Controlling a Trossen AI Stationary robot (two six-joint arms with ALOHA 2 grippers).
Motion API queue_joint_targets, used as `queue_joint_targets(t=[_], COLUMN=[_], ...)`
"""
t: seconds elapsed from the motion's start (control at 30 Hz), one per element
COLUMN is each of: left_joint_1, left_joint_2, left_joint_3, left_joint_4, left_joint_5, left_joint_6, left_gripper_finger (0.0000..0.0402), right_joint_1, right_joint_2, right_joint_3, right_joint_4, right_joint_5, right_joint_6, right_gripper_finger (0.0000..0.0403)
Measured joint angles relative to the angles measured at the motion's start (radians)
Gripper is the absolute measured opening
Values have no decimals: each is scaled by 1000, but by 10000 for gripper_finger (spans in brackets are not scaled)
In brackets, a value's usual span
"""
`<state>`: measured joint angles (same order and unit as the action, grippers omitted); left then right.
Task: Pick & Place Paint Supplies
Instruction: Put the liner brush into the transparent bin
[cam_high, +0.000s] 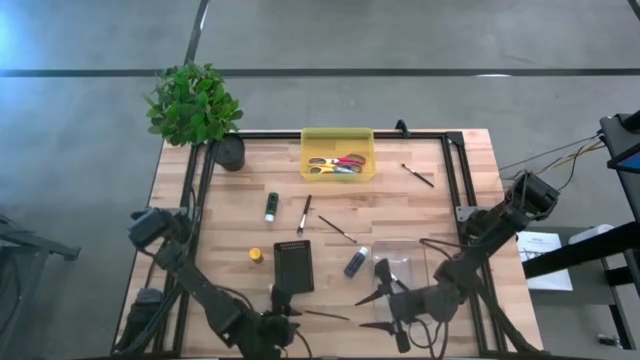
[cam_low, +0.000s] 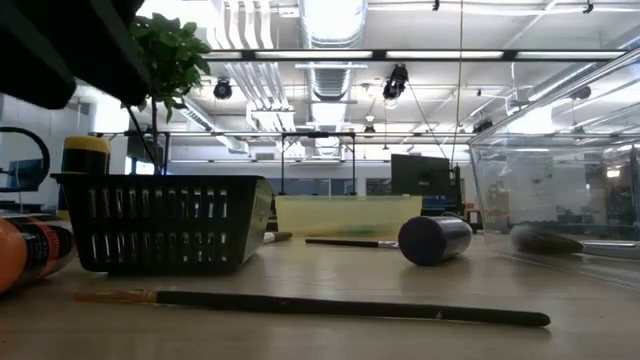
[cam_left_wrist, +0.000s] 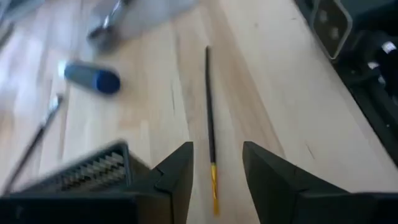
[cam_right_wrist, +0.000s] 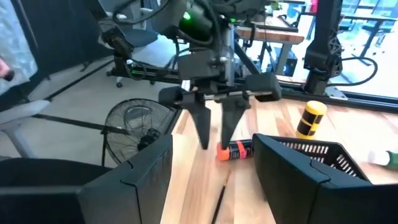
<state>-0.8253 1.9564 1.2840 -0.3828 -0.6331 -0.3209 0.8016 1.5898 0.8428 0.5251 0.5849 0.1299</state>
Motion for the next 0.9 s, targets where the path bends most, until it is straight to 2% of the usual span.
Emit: queue_joint_targets(t=[0.13, 0.3, 0.53, 0.9], left_joint_1=[24, 62, 71, 86], left_joint_2=[32, 56, 57, 57], left_joint_3=[13, 5, 1, -68], left_joint_4=[-89, -83, -86, -73], left_joint_5=[89, 177, 207, 208], left_joint_6=[-148, -174, -171, -212], left_gripper_finger=[146, 120, 91, 88], right_joint_1=[13, 24, 32, 32], right_joint_2=[0, 0, 0, 0], right_joint_3=[0, 0, 0, -1], right_joint_4=[-2, -1, -6, -13], right_joint_5=[20, 21, 21, 21], right_joint_6=[-3, -3, -3, 1], right_gripper_finger=[218, 218, 218, 218])
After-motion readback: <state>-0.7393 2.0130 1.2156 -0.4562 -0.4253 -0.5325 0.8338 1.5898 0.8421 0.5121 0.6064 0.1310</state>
